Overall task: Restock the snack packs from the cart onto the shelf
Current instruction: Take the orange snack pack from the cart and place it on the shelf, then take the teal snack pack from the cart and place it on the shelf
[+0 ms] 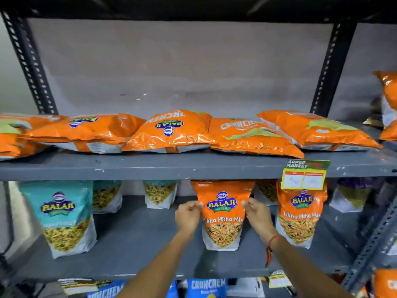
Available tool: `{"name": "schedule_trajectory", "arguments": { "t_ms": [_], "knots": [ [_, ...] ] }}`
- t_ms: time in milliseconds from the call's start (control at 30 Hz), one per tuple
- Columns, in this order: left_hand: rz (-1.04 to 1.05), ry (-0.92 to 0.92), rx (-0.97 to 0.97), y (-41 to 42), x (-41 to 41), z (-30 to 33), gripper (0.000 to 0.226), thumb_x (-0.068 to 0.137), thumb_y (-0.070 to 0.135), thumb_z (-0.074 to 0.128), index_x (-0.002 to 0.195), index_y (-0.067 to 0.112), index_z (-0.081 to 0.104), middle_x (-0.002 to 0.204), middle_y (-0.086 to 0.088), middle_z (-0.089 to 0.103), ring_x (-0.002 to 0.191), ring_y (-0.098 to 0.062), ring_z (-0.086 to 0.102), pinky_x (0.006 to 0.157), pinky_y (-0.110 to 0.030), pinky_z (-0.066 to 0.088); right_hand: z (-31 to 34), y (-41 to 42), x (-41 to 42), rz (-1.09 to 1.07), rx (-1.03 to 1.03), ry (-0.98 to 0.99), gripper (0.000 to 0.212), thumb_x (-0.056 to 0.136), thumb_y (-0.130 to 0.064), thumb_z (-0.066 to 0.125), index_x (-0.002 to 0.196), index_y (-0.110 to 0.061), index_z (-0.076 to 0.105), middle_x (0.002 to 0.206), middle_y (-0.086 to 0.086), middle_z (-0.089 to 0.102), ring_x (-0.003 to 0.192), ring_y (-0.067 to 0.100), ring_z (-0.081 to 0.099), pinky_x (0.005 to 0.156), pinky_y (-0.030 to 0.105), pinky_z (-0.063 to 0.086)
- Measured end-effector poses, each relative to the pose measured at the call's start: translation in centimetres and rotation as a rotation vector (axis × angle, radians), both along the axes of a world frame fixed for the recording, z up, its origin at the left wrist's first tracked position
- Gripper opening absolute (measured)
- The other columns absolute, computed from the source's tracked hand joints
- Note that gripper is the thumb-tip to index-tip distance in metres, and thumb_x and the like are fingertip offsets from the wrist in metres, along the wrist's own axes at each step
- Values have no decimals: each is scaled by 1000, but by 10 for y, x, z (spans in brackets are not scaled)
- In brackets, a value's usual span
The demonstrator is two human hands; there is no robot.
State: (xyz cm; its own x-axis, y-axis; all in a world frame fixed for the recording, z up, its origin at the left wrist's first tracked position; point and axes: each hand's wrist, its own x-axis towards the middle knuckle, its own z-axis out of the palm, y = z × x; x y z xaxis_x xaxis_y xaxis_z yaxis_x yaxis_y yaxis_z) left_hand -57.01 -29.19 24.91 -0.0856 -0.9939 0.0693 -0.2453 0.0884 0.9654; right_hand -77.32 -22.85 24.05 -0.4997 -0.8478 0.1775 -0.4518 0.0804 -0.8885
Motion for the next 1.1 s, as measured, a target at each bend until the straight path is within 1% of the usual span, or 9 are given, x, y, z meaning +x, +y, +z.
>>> {"name": "schedule_trajectory", "arguments": {
  "t_ms": [300, 367, 433, 567, 700, 767, 867, 933, 1100],
  "knots": [
    [-98, 111, 164, -8, -1, -9, 12, 81, 26, 66, 72, 29, 73, 89, -5, 78, 85, -21, 71, 87, -40, 55, -15, -8, -6, -70, 9, -37, 15, 88, -29, 60, 78, -18, 59, 85, 5, 74, 81, 20, 69, 77, 41, 56],
    [-88, 139, 177, -4, 11, -5, 6, 77, 25, 69, 83, 26, 71, 92, -3, 75, 90, -20, 67, 89, -38, 51, -6, -2, 5, -152, -49, -77, 12, 85, -25, 66, 85, -17, 57, 84, 5, 70, 80, 22, 65, 72, 34, 52],
    [-49, 191, 195, 5, 31, 0, 25, 79, 22, 70, 103, 19, 65, 92, -2, 69, 92, -18, 62, 92, -38, 49, 4, 6, 19, -222, -132, -134, 15, 83, -20, 68, 90, -12, 57, 82, 6, 64, 78, 24, 61, 64, 27, 45],
    [77, 283, 154, 36, 101, 12, 27, 83, 17, 66, 109, 11, 64, 77, 4, 65, 75, -12, 60, 74, -28, 49, 22, 12, 75, -191, -247, -196, 8, 83, -19, 66, 87, -14, 61, 77, 8, 63, 72, 23, 58, 68, 29, 45],
    [248, 310, 66, 88, 215, 21, 13, 85, 14, 63, 98, 18, 63, 75, 1, 63, 68, -12, 56, 52, -14, 46, 37, 14, 179, 82, -298, -280, 5, 85, -18, 62, 87, -22, 59, 75, 7, 59, 67, 17, 53, 61, 21, 42],
    [363, 276, 28, 117, 283, 20, 11, 84, 13, 64, 94, 17, 65, 81, -8, 64, 75, -20, 57, 59, -23, 48, 41, 21, 239, 241, -249, -273, 11, 85, -21, 61, 79, -28, 56, 71, 4, 59, 63, 12, 54, 60, 27, 41],
    [524, 205, 9, 165, 393, 12, 18, 81, 13, 68, 98, 8, 67, 90, -18, 66, 77, -20, 59, 75, -36, 49, 46, 43, 331, 460, -186, -291, 18, 88, -16, 59, 76, -28, 55, 70, 5, 58, 55, -2, 56, 54, 12, 44],
    [655, 169, 18, 200, 455, 6, 15, 74, 18, 70, 89, 15, 70, 89, -20, 68, 75, -19, 60, 79, -38, 48, 42, 56, 387, 620, -127, -295, 16, 90, -11, 58, 79, -23, 56, 71, 7, 59, 53, -6, 57, 51, 6, 44],
    [926, 144, 197, 273, 564, -46, 27, 73, 30, 70, 94, 14, 70, 98, -24, 71, 89, -34, 68, 81, -39, 48, -22, 78, 511, 1000, 145, -172, 20, 88, -7, 60, 75, -23, 59, 72, -1, 64, 54, -6, 58, 61, 18, 46]
  ]
}}
